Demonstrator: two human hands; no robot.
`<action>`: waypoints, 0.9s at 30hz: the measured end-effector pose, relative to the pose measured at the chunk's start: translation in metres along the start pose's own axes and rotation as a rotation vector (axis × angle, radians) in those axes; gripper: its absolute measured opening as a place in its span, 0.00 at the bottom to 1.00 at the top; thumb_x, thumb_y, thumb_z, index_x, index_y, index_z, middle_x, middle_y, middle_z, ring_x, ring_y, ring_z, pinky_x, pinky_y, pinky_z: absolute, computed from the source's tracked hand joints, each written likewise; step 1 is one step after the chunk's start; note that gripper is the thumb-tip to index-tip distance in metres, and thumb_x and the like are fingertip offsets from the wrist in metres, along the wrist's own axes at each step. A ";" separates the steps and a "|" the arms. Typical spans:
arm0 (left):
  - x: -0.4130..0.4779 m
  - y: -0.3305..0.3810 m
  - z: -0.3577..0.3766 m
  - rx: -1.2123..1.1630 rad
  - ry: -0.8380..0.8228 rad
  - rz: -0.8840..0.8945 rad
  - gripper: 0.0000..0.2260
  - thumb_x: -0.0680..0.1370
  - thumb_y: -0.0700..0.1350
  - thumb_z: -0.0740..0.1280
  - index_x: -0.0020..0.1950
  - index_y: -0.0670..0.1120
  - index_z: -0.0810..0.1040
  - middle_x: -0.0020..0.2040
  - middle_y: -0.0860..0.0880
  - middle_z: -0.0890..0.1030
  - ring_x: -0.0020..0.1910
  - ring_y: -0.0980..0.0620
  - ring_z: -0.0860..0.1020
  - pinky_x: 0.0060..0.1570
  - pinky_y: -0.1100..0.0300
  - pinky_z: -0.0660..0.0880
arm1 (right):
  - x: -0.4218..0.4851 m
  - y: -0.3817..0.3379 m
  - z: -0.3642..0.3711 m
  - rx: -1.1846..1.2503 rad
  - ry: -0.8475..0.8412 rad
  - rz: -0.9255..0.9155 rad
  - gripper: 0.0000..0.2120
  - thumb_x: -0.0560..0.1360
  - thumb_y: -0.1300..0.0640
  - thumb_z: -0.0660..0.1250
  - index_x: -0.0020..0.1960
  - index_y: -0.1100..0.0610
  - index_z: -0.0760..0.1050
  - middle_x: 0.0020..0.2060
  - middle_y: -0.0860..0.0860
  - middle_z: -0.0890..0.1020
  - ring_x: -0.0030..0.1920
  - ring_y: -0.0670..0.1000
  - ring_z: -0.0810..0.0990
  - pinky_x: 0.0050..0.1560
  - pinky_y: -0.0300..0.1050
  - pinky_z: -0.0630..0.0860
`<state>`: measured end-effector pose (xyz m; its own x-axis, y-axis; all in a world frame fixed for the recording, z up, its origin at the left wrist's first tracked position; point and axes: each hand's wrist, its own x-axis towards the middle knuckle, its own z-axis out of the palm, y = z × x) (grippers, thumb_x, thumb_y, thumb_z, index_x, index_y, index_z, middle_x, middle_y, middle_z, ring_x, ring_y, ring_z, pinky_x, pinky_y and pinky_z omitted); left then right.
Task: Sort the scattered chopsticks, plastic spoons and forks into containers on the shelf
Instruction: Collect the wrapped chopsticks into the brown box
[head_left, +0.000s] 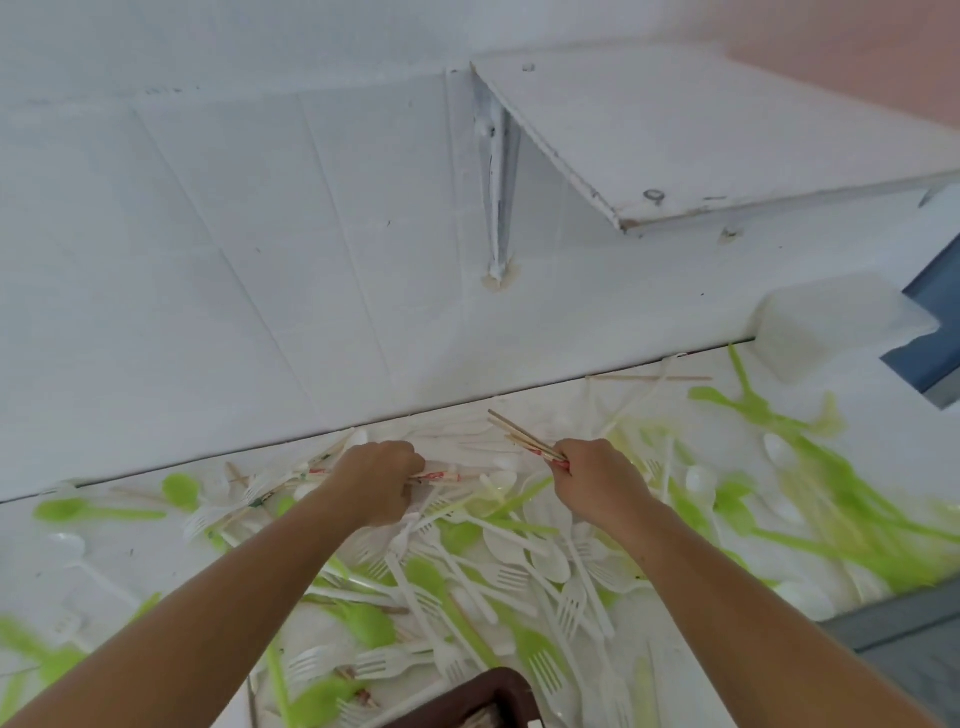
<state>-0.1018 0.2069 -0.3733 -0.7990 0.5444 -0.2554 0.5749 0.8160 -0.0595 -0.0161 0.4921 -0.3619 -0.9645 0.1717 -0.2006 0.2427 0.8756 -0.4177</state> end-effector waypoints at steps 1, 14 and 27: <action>0.002 0.000 -0.003 0.002 -0.025 -0.027 0.08 0.77 0.46 0.63 0.54 0.51 0.79 0.54 0.52 0.77 0.54 0.46 0.80 0.42 0.56 0.69 | 0.000 0.002 -0.002 0.012 0.015 0.002 0.13 0.82 0.49 0.60 0.41 0.52 0.74 0.34 0.48 0.78 0.33 0.52 0.79 0.33 0.45 0.73; 0.016 0.028 -0.120 -0.514 0.163 -0.087 0.11 0.85 0.44 0.60 0.42 0.51 0.70 0.41 0.49 0.78 0.40 0.46 0.76 0.43 0.50 0.74 | 0.050 0.113 -0.083 -0.051 0.325 0.214 0.09 0.78 0.55 0.66 0.54 0.49 0.84 0.52 0.53 0.81 0.52 0.60 0.81 0.47 0.48 0.76; 0.088 0.096 -0.100 -0.850 0.046 -0.019 0.10 0.86 0.44 0.58 0.47 0.51 0.75 0.38 0.51 0.76 0.36 0.51 0.71 0.40 0.56 0.70 | 0.120 0.157 -0.076 -0.394 0.151 0.146 0.12 0.79 0.58 0.63 0.60 0.54 0.78 0.55 0.54 0.75 0.53 0.62 0.81 0.48 0.49 0.75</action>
<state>-0.1343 0.3529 -0.3048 -0.8240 0.5218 -0.2209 0.2488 0.6835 0.6862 -0.1019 0.6843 -0.3839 -0.9346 0.3446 -0.0882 0.3475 0.9375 -0.0195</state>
